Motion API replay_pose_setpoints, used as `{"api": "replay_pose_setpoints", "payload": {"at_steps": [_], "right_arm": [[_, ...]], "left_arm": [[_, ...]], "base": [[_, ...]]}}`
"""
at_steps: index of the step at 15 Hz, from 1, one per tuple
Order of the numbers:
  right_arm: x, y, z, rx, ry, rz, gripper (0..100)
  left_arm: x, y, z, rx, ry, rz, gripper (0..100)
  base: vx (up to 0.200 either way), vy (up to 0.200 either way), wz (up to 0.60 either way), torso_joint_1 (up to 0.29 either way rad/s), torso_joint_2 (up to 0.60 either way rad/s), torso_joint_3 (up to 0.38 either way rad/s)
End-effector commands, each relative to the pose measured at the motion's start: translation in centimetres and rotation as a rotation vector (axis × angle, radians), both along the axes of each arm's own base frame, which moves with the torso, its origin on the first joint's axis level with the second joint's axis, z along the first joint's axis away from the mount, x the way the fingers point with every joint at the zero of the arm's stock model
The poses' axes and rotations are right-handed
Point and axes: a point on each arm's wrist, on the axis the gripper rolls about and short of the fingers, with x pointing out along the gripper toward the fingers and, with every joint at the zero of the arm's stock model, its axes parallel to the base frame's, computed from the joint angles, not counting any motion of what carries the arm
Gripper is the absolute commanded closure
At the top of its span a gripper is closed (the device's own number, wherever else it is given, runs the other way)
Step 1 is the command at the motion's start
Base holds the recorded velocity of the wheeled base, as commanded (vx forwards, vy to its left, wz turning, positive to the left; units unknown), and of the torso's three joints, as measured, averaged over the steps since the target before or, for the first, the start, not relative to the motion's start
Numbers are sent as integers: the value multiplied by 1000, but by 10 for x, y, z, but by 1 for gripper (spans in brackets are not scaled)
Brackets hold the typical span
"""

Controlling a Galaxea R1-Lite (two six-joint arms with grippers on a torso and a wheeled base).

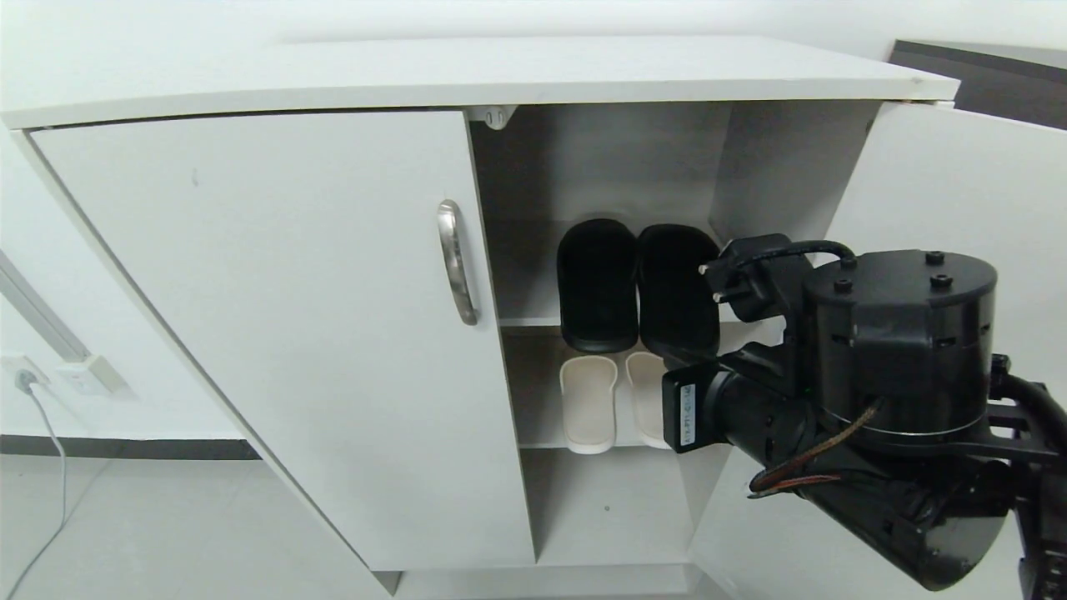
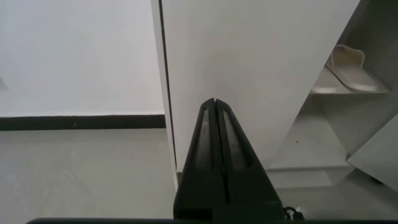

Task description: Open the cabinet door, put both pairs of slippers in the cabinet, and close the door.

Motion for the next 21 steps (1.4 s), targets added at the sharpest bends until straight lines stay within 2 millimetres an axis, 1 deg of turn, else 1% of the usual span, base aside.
{"api": "replay_pose_setpoints", "payload": {"at_steps": [1,8,11,14,21], "right_arm": [[-1,3,-5,-12,7,7,100],[-1,2,-8,-17,14,5,100],[1,2,-9,8,-5,4,100],[3,0,-13,-5,-8,-4,100],[4,1,-15,-4,-10,-4,100]], "left_arm": [[0,0,0,-1,0,1,100],[0,0,0,-1,1,1,100],[0,0,0,-1,1,1,100],[0,0,0,-1,1,1,100],[0,0,0,-2,1,2,100]], "base": [[-200,0,0,-2,2,7],[-200,0,0,2,2,4],[-200,0,0,5,4,2],[-200,0,0,4,1,4],[0,0,0,0,0,0]]}}
